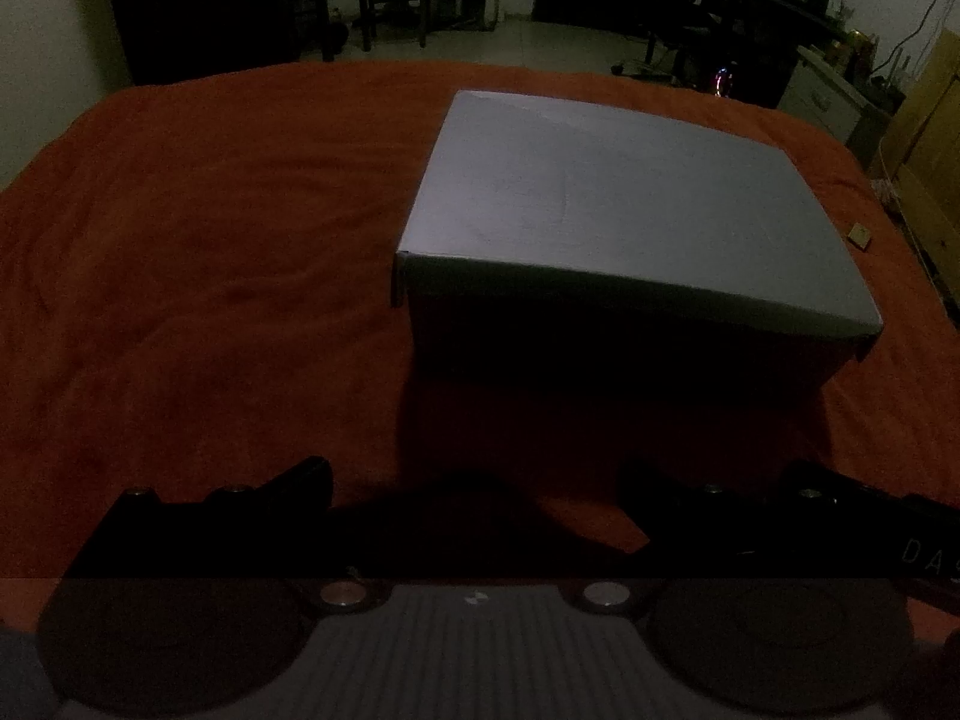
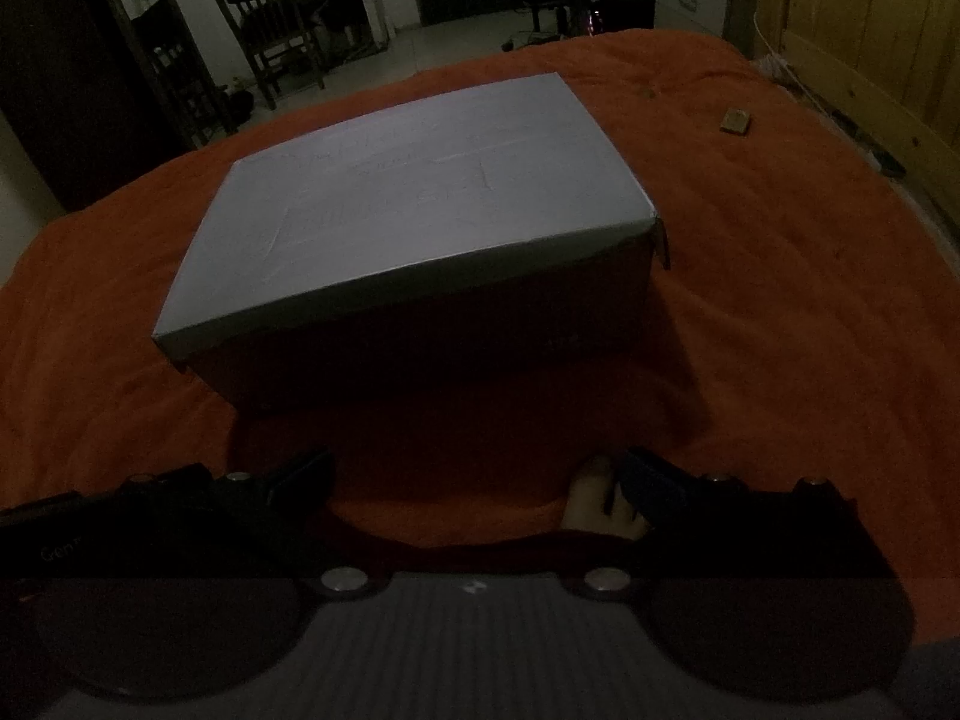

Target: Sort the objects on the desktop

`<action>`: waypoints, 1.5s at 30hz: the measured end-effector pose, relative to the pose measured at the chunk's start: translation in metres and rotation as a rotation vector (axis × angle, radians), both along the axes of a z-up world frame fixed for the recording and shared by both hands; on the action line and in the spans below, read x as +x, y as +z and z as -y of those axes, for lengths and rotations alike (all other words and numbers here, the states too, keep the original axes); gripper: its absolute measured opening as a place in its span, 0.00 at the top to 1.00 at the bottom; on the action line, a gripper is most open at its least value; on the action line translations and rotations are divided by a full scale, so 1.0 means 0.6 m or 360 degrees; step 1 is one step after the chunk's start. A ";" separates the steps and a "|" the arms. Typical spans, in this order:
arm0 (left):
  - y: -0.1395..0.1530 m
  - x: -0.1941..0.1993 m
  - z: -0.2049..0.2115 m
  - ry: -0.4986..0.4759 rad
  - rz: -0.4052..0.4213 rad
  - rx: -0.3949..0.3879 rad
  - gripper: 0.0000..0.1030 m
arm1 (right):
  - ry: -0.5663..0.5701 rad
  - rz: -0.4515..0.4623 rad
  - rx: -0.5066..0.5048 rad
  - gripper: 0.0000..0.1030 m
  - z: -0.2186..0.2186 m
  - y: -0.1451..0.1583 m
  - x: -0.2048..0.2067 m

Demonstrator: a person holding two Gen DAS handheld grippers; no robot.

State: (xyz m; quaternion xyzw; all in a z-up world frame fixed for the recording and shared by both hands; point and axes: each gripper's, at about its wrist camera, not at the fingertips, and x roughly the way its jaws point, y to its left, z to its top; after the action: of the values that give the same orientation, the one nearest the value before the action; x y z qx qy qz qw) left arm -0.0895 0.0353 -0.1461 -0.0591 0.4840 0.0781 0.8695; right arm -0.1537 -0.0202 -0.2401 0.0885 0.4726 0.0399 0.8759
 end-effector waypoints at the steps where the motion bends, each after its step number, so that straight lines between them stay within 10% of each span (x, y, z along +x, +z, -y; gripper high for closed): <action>1: 0.000 0.000 0.000 0.0001 0.0002 -0.0002 0.01 | -0.0001 0.0001 0.0002 0.00 0.000 0.000 0.000; 45: -0.001 -0.006 0.008 0.0046 -0.0028 -0.0041 0.01 | -0.0040 -0.0024 0.0033 0.00 -0.007 -0.001 -0.001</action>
State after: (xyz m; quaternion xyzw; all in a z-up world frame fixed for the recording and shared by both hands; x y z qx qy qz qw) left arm -0.0932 0.0304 -0.1465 -0.0765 0.4918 0.0848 0.8632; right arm -0.1546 -0.0160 -0.2404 0.1039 0.4777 0.0331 0.8717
